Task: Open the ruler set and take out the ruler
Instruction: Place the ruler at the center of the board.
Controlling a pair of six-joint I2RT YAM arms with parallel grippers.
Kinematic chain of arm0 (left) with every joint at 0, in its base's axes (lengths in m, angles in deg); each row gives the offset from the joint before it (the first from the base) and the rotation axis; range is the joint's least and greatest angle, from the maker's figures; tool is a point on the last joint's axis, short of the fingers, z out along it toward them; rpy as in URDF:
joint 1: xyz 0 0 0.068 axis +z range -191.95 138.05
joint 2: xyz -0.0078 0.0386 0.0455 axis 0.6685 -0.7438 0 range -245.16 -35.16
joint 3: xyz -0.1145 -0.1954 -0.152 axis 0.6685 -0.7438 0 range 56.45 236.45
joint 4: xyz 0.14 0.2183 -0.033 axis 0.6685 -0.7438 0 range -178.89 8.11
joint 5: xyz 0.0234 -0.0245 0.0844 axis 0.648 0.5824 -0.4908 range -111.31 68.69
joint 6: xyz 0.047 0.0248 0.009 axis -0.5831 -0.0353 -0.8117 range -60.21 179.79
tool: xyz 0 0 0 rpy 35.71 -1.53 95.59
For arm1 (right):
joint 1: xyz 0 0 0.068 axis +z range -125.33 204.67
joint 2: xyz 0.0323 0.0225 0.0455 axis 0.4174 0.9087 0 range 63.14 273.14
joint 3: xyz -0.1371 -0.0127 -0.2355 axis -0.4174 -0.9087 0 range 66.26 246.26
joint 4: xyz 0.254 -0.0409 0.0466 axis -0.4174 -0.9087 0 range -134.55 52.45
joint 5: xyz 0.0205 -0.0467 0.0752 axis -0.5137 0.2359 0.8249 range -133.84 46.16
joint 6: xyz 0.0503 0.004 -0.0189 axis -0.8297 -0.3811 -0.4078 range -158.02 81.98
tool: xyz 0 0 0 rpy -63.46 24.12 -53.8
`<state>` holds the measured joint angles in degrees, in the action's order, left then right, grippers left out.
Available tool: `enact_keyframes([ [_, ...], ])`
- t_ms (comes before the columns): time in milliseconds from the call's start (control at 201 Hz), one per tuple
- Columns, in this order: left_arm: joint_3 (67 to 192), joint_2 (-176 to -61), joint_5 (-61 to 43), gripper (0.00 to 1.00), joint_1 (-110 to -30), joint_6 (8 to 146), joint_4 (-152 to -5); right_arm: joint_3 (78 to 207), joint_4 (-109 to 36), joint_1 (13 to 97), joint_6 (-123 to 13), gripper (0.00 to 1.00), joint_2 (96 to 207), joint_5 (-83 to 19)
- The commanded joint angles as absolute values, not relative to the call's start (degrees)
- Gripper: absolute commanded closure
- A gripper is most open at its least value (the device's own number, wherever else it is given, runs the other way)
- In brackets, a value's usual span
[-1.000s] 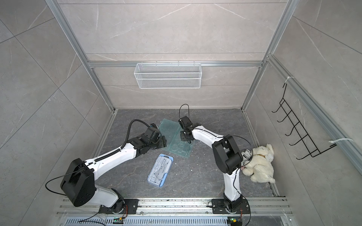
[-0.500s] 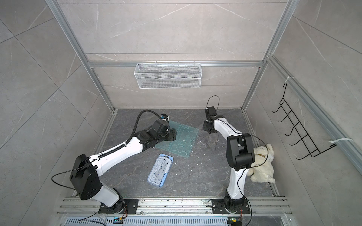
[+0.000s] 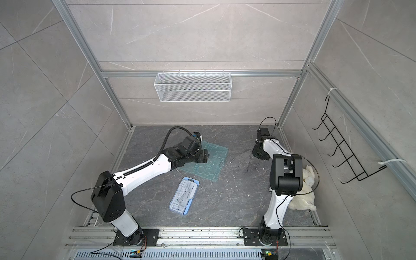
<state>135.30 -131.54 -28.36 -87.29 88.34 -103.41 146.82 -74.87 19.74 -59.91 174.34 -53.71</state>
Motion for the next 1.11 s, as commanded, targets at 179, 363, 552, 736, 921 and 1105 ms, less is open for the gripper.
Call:
enact_keyframes([
  [179,137.0,-131.6,-26.8,0.28,-87.2,86.5,-104.0,143.4,-77.5,15.7,-59.4,0.82,170.5,-56.5],
  [363,136.7,-131.4,-26.6,0.28,-87.2,86.5,-103.9,141.4,-77.5,13.7,-60.0,0.82,170.6,-56.7],
  [552,136.0,-130.7,-26.9,0.28,-87.2,86.5,-103.7,139.4,-76.5,13.0,-60.8,0.82,171.1,-57.5],
  [736,135.7,-130.4,-27.1,0.28,-87.4,86.6,-103.7,137.9,-75.5,12.8,-61.0,0.80,172.2,-57.4],
  [921,135.5,-130.1,-27.2,0.28,-87.5,86.7,-103.9,137.1,-74.9,12.4,-61.3,0.79,172.2,-58.3],
  [1105,135.1,-129.6,-27.5,0.28,-87.5,86.9,-103.9,137.1,-75.1,12.1,-61.5,0.76,172.9,-58.2],
])
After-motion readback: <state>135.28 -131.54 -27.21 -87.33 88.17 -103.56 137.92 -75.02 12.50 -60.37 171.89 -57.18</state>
